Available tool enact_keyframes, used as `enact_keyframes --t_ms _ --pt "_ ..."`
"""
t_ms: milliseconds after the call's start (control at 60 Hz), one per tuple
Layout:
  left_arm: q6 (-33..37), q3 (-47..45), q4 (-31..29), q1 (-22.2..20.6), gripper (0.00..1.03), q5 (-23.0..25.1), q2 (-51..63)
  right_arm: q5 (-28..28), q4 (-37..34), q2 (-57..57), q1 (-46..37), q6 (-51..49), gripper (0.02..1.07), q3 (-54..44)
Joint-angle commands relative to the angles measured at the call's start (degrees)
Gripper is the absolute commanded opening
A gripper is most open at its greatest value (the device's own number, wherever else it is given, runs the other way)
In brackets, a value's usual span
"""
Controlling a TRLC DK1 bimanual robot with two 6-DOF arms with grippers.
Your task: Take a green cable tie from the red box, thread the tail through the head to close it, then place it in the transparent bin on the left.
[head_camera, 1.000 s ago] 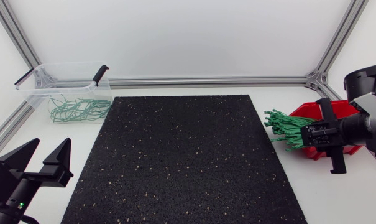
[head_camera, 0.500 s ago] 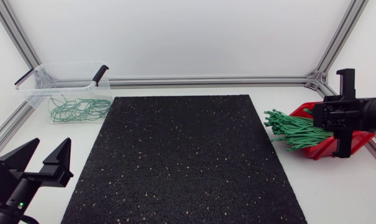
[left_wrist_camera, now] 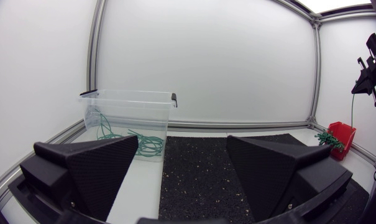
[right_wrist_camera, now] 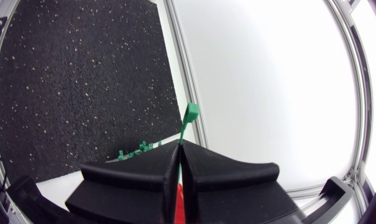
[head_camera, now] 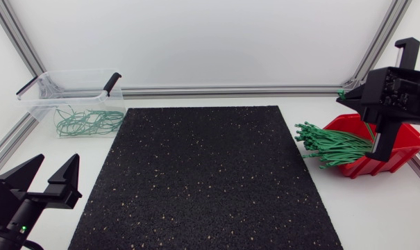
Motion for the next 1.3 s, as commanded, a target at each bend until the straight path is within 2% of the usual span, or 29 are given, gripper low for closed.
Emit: enact_keyframes --t_ms 0,83,150,350,600,650,900,1117,1283 --pt "0.01 -2.06 -1.64 0.21 0.99 0.0 -0.12 -1.86 -4.05 1.26 0.6 5.59 0.08 3.14" --pt "-0.08 -2.06 -1.64 0.12 0.99 0.0 -0.12 -7.04 -11.52 3.11 0.6 8.49 0.08 6.65" --pt "0.01 -2.06 -1.64 0.04 0.99 0.0 -0.12 -9.68 -12.31 3.11 0.69 10.51 0.08 6.92" --pt "0.01 -2.06 -1.64 -0.4 0.99 0.0 -0.12 -12.85 -20.4 7.94 5.97 18.15 0.08 10.26" --pt "0.63 -2.06 -1.72 -1.55 0.99 0.0 -0.12 -29.46 -29.8 18.05 3.86 25.1 0.08 17.11" --pt "0.71 -2.06 -1.72 -1.63 0.99 0.0 -0.12 -32.71 -32.71 20.51 3.86 24.92 0.08 18.34" --pt "1.94 -2.06 -1.72 -2.69 0.99 0.0 -0.12 -45.37 -37.89 28.86 2.36 21.85 0.08 19.75" --pt "4.05 -2.15 -1.55 -3.04 0.99 0.0 -0.21 -49.67 -38.33 29.3 4.56 20.26 0.08 18.43" --pt "4.76 -1.45 -1.55 -3.13 0.99 0.36 -0.21 -50.99 -38.33 29.83 6.76 20.18 0.08 17.55"
